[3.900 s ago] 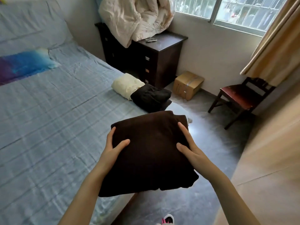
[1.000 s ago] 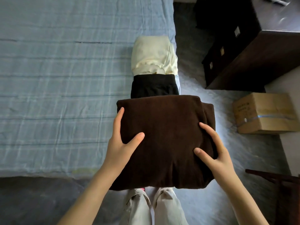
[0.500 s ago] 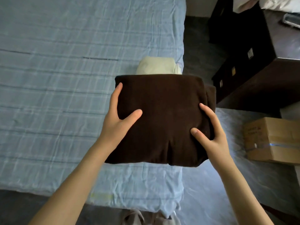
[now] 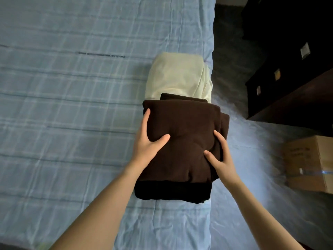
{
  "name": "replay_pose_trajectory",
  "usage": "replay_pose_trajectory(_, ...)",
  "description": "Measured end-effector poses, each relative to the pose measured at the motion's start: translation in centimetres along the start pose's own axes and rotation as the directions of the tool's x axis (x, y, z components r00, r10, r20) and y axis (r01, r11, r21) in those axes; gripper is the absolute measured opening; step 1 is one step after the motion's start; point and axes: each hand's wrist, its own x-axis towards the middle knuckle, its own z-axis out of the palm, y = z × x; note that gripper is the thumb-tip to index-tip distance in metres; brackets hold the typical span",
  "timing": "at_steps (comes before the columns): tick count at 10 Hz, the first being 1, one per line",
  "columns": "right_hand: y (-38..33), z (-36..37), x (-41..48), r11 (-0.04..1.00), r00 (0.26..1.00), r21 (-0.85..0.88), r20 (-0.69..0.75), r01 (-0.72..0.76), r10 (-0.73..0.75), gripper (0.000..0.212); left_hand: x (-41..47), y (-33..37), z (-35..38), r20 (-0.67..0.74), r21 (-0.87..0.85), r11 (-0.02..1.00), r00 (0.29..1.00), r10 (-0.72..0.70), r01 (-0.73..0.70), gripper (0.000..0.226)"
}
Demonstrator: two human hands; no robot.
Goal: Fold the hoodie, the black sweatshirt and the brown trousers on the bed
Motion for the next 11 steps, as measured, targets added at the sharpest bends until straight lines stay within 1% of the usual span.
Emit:
replay_pose_trajectory(1,-2.5,-0.3,0.2,0.998,0.999,-0.055,0.046,-0.024,0.027,0.067,0.2,1.3,-1.4,-0.046,0.143,0.99,0.999,-0.005,0.012,0.093)
replay_pose_trajectory(2,-6.3,-0.8,0.0,0.898,0.996,-0.433,-0.074,-0.081,0.054,0.065,-0.6,3.2,-2.5,-0.177,0.634,0.773,0.971,0.161,-0.013,0.086)
replay_pose_trajectory(3,-9.5,0.1,0.4,0.601,0.929,-0.777,-0.059,0.186,-0.364,0.069,-1.3,4.5,-1.0,0.086,0.781,0.52,0.885,0.459,-0.345,0.064)
replay_pose_trajectory(4,-9.7,2.6,2.0,0.486,0.922,-0.827,0.093,0.282,-0.376,0.065,-1.1,3.7,0.1,0.192,0.762,0.503,0.883,0.428,-0.409,0.054)
replay_pose_trajectory(5,-6.5,4.2,3.8,0.467,0.956,-0.848,0.137,0.249,-0.261,0.061,0.2,1.6,-0.3,0.211,0.764,0.52,0.91,0.358,-0.382,0.058)
replay_pose_trajectory(6,-2.6,5.6,5.3,0.489,0.965,-0.846,0.102,0.212,-0.243,0.06,1.9,-0.9,0.1,0.221,0.739,0.551,0.912,0.346,-0.388,0.057)
replay_pose_trajectory(7,-0.1,6.3,6.1,0.473,0.95,-0.853,0.079,0.221,-0.302,0.06,2.8,-3.1,0.8,0.207,0.701,0.587,0.903,0.377,-0.406,0.056)
replay_pose_trajectory(8,0.2,6.2,6.3,0.475,0.945,-0.85,0.079,0.23,-0.316,0.06,3.1,-3.2,0.6,0.209,0.705,0.581,0.902,0.378,-0.407,0.056)
replay_pose_trajectory(9,-1.8,5.7,5.6,0.46,0.965,-0.861,0.115,0.215,-0.236,0.06,2.2,-1.2,0.4,0.234,0.759,0.533,0.921,0.313,-0.374,0.057)
replay_pose_trajectory(10,-5.4,4.8,5.0,0.453,0.977,-0.867,0.158,0.206,-0.14,0.061,1.3,1.9,-0.3,0.272,0.822,0.454,0.938,0.216,-0.343,0.059)
replay_pose_trajectory(11,-10.4,4.1,3.9,0.494,0.983,-0.85,0.149,0.183,-0.108,0.058,0.4,6.4,-1.7,0.286,0.833,0.444,0.943,0.167,-0.331,0.06)
